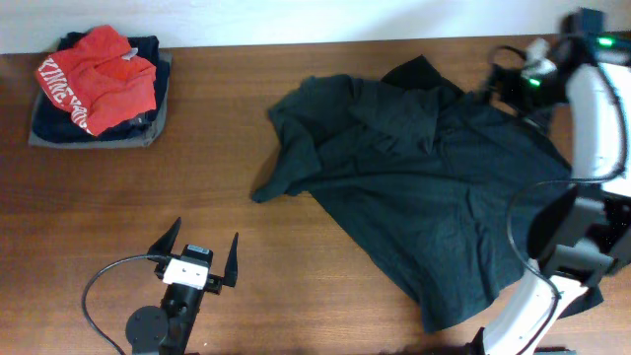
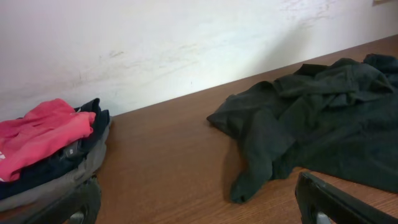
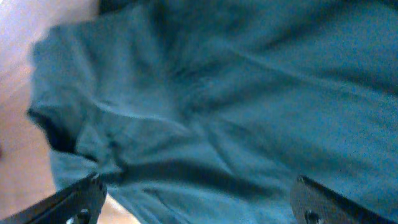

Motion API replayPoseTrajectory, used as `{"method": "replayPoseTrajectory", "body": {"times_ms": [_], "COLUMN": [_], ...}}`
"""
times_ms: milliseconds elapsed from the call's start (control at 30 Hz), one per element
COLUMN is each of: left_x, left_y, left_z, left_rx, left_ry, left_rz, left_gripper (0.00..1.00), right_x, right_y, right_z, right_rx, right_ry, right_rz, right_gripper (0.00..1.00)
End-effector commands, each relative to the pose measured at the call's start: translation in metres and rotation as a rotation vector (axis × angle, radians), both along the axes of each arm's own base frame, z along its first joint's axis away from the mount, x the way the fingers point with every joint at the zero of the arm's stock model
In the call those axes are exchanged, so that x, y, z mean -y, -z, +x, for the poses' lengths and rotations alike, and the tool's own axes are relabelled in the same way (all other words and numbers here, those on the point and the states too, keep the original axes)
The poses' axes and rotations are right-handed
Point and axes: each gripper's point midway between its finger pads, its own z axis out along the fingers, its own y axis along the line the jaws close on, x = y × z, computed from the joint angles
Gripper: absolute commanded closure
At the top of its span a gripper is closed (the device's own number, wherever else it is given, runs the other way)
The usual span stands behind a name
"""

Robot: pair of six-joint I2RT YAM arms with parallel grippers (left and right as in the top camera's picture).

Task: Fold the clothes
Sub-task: 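Release the shirt and pull the right gripper back to the right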

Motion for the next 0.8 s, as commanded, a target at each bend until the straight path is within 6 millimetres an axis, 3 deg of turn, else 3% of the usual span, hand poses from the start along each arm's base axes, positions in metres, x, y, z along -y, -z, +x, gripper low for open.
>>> {"method": "replayPoseTrajectory", "body": {"times_ms": [0,167,300,500,767], "left_x": [-0.002,-0.002,-0.002,-0.002,-0.002], "left_y": [0.002,0.002,0.002,0.002,0.002], "left_z": [0.0,0.0,0.0,0.0,0.0], "left_rx": [0.003,0.003,0.003,0.003,0.003], "left_ry": [-0.008,-0.008,-0.008,-0.008,-0.008], "left_rz": [0.016,0.016,0.016,0.016,0.016], "left_gripper": [0.01,0.01,0.01,0.01,0.01], "right_x": [0.043,0.092,0.114,0.16,0.164], "right_y": [-0.005,-0.005,-0.013,-0.04,-0.088], "right_z": [-0.031,-0.074,-0.099,-0.171,-0.227], "right_rx": [-0.079,-0.189,-0.219,-0.381,-0.318], "right_ry": [0.155,0.372,0.449,0.71,0.878], "right_rz": [-0.005,0.03,0.012,-0.279,-0.412], "right_gripper": [0.0,0.02,0.02,0.01,0.01]}}
